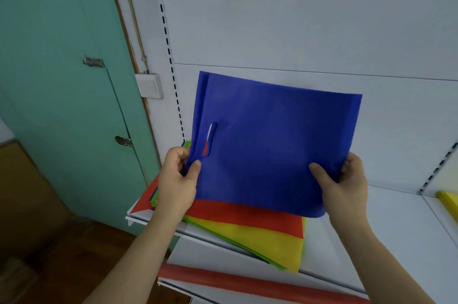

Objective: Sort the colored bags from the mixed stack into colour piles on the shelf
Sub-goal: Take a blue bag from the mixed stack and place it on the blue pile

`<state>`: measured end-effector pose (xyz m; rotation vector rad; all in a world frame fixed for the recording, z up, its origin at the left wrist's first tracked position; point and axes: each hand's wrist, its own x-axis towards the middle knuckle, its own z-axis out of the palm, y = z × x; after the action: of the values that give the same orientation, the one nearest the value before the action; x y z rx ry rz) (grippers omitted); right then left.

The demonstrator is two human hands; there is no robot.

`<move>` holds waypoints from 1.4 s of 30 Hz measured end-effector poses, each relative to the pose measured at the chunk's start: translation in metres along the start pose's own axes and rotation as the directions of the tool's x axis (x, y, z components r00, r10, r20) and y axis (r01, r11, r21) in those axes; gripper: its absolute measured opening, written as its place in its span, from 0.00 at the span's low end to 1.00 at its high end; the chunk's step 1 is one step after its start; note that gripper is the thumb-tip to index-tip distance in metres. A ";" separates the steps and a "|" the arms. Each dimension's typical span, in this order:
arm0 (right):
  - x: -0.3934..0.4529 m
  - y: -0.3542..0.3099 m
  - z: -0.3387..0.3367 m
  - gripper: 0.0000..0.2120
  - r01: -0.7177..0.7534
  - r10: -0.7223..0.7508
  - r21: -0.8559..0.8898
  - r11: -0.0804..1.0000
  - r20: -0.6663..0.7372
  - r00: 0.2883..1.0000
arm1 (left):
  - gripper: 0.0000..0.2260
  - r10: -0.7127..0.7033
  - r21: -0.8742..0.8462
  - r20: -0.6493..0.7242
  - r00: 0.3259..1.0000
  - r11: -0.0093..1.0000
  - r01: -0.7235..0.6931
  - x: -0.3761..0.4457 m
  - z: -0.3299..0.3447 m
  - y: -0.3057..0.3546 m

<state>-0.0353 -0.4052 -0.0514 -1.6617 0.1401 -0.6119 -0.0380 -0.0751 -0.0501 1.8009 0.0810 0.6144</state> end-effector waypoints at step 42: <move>-0.227 -0.027 -0.367 0.24 -0.300 -0.250 -0.688 0.661 -0.579 0.776 | 0.12 0.363 -0.253 0.585 0.725 0.931 -0.263 -0.236 0.275 0.138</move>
<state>-0.4058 -0.6274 -0.0741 -2.1710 1.0611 -1.2023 -0.1533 -0.4451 -0.0620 1.7928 -0.7285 0.2116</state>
